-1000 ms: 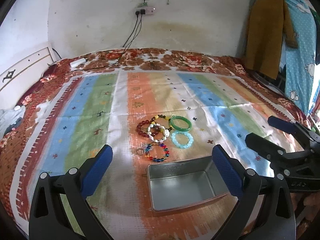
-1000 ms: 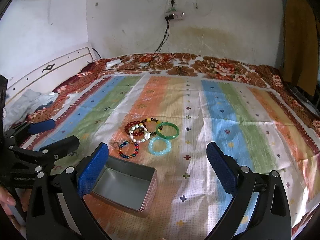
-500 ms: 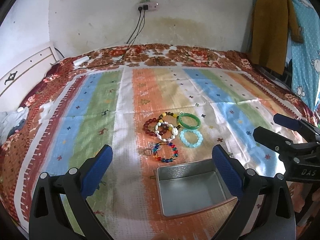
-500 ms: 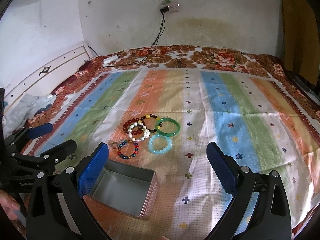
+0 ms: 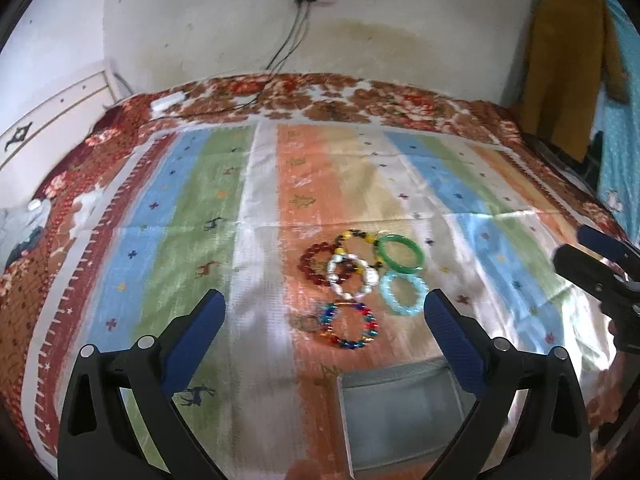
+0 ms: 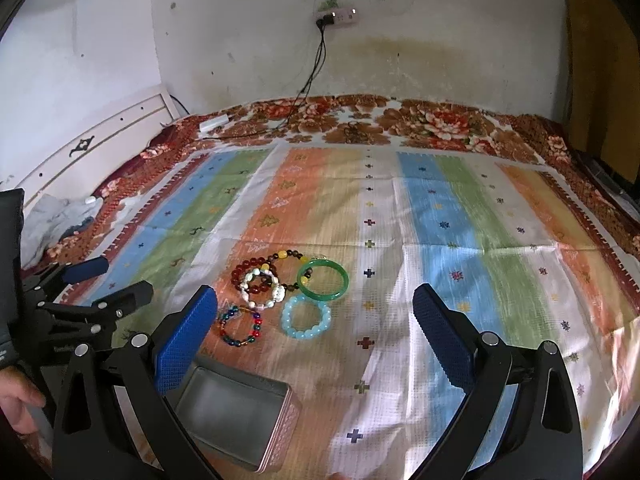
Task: Organize jewelry
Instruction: 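Move both grippers toward the bracelets beside the silver tin, then lower the right gripper over the light blue bead bracelet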
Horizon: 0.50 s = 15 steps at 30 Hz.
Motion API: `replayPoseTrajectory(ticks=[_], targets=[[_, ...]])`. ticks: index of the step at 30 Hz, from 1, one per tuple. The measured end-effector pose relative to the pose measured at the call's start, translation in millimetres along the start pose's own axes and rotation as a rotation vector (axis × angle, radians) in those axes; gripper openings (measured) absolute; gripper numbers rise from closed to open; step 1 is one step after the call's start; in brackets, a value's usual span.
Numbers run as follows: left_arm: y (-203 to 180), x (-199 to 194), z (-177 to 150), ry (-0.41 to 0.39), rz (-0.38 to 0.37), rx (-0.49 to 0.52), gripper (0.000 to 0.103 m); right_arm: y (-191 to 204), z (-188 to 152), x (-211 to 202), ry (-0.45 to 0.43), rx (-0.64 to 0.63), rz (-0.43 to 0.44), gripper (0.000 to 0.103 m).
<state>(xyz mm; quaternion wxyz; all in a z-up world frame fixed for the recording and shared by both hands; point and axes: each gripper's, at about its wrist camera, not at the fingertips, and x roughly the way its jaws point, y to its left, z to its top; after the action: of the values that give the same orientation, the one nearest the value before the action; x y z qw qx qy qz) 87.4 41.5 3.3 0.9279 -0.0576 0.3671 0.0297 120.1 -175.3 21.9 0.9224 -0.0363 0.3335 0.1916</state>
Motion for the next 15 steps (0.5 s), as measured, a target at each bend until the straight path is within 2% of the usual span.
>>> replayPoseTrajectory(ticks=[2,10,15], targets=[[5.6,6.3,4.6,0.008,0.021,-0.016,0.097,-4.0,4.8,6.2,0.012,0.007,0.006,0.099],[23.4,32.6,19.6,0.054,0.016,-0.065,0.097,-11.1,16.3,31.9,0.077,0.010,-0.001,0.099],[31.3,48.8,23.5,0.112,-0.017,-0.099,0.097,-12.4,18.0,50.4,0.151,0.014,0.005,0.099]])
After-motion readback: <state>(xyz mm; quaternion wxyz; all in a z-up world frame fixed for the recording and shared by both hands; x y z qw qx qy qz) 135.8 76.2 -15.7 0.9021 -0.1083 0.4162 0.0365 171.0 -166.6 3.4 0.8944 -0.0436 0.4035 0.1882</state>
